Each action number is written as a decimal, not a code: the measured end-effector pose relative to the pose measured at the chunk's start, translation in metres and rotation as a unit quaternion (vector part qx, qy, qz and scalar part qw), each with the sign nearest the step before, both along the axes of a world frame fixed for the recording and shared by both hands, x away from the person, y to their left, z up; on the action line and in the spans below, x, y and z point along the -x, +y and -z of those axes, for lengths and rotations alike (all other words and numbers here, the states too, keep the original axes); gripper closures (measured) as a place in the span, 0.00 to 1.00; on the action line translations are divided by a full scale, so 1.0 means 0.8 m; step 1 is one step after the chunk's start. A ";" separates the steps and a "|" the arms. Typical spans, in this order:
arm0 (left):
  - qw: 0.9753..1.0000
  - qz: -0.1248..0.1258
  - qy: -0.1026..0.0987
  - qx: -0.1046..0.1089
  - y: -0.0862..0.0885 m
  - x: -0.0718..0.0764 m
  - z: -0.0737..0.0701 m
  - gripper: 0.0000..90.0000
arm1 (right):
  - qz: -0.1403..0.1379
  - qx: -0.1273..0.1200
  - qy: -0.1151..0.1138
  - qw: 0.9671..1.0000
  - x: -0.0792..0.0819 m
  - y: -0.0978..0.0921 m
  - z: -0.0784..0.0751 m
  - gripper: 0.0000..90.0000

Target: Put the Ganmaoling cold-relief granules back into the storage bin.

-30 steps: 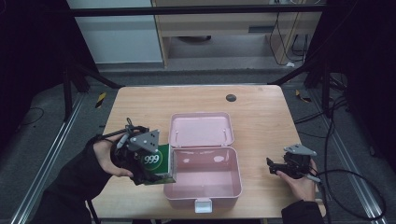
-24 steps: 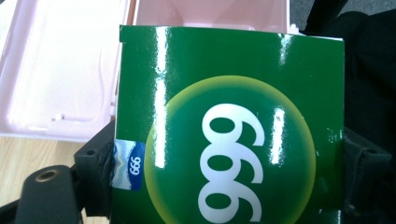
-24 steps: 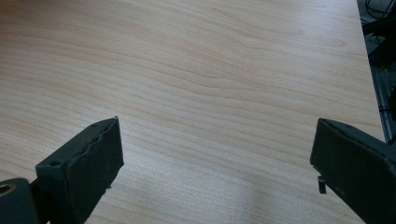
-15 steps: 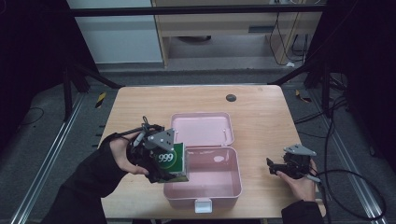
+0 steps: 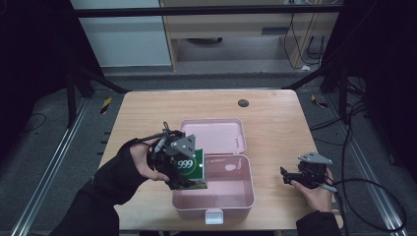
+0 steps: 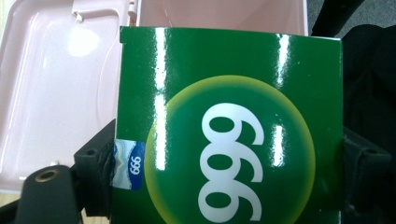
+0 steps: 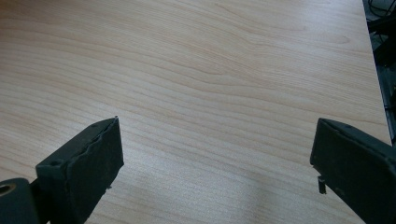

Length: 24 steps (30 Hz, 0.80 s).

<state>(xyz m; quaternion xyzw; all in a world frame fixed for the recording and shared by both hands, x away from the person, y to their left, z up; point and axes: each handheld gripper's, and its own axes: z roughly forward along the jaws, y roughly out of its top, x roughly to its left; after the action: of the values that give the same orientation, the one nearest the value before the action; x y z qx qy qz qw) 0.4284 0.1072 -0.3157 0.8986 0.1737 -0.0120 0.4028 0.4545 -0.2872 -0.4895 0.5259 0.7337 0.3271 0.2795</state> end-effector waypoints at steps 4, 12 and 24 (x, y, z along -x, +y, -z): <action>1.000 0.000 0.004 0.000 -0.007 -0.002 0.009 0.16 | 0.000 0.000 0.000 1.000 0.000 0.000 0.000 0.03; 1.000 -0.010 0.014 0.002 -0.010 -0.005 0.030 0.16 | 0.000 -0.001 0.002 1.000 0.000 0.000 0.002 0.03; 0.998 -0.036 0.050 0.012 -0.013 -0.001 0.071 0.16 | -0.005 0.003 0.006 1.000 -0.001 0.002 0.004 0.03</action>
<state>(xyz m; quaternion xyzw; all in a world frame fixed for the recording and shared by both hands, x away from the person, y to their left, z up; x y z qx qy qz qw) 0.4292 0.0970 -0.3724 0.8850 0.2260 -0.0443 0.4046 0.4555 -0.2857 -0.4929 0.5237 0.7387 0.3232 0.2750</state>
